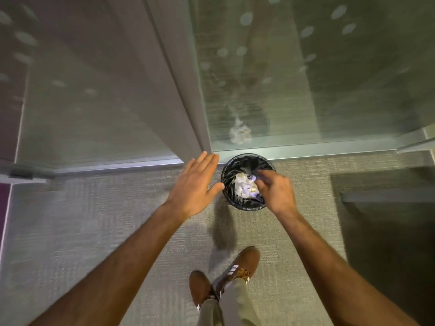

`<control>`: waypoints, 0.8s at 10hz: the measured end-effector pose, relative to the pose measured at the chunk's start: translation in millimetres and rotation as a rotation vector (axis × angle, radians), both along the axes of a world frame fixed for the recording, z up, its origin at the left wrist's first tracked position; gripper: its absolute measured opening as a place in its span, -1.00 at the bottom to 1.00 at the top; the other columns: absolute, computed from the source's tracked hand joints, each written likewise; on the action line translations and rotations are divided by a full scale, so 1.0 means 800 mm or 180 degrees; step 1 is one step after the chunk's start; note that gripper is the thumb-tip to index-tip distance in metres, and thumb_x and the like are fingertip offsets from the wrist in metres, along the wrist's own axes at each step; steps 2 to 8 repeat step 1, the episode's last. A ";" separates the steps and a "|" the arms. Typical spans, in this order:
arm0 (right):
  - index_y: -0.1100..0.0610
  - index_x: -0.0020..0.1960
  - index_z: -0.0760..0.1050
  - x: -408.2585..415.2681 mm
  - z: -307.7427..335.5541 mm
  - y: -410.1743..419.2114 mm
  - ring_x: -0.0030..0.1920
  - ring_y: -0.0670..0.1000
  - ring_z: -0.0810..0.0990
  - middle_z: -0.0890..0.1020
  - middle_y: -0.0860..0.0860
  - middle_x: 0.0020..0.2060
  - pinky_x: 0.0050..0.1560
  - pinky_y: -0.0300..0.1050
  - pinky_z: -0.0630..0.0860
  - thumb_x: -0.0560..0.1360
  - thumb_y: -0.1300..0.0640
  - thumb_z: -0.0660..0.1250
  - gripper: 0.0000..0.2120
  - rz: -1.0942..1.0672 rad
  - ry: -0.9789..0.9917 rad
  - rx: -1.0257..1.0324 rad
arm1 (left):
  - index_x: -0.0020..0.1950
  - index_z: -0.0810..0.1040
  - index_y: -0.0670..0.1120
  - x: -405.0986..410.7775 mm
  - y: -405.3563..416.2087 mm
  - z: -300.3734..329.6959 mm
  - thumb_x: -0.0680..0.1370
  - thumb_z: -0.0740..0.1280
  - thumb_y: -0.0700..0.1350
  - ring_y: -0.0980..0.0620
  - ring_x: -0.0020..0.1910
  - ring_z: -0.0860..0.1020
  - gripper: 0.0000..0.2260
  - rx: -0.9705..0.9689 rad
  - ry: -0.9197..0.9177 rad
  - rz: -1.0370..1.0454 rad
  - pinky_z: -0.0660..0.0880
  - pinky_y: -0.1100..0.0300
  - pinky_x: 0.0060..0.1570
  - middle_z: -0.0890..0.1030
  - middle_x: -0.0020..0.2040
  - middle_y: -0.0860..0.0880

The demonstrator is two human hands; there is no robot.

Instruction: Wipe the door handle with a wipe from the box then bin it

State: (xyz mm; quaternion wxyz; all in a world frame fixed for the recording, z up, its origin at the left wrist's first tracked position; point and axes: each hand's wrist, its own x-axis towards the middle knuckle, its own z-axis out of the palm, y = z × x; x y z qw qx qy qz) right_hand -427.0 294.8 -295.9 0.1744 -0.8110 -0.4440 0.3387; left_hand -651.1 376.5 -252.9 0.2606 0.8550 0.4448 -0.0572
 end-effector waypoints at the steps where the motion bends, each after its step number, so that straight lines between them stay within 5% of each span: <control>1: 0.05 0.35 0.49 -0.015 0.062 0.007 0.08 0.03 0.67 0.67 0.05 0.19 0.15 0.07 0.61 0.56 0.03 0.36 -0.63 0.0021 -0.0008 0.0598 | 0.73 0.04 -0.09 -0.005 -0.005 0.045 0.68 0.20 0.18 0.03 0.71 -0.03 -0.29 0.0191 -0.0083 -0.0055 -0.21 0.12 0.60 0.08 0.73 -0.02; 8: 0.05 0.35 0.49 -0.015 0.062 0.007 0.08 0.03 0.67 0.67 0.05 0.19 0.15 0.07 0.61 0.56 0.03 0.36 -0.63 0.0021 -0.0008 0.0598 | 0.73 0.04 -0.09 -0.005 -0.005 0.045 0.68 0.20 0.18 0.03 0.71 -0.03 -0.29 0.0191 -0.0083 -0.0055 -0.21 0.12 0.60 0.08 0.73 -0.02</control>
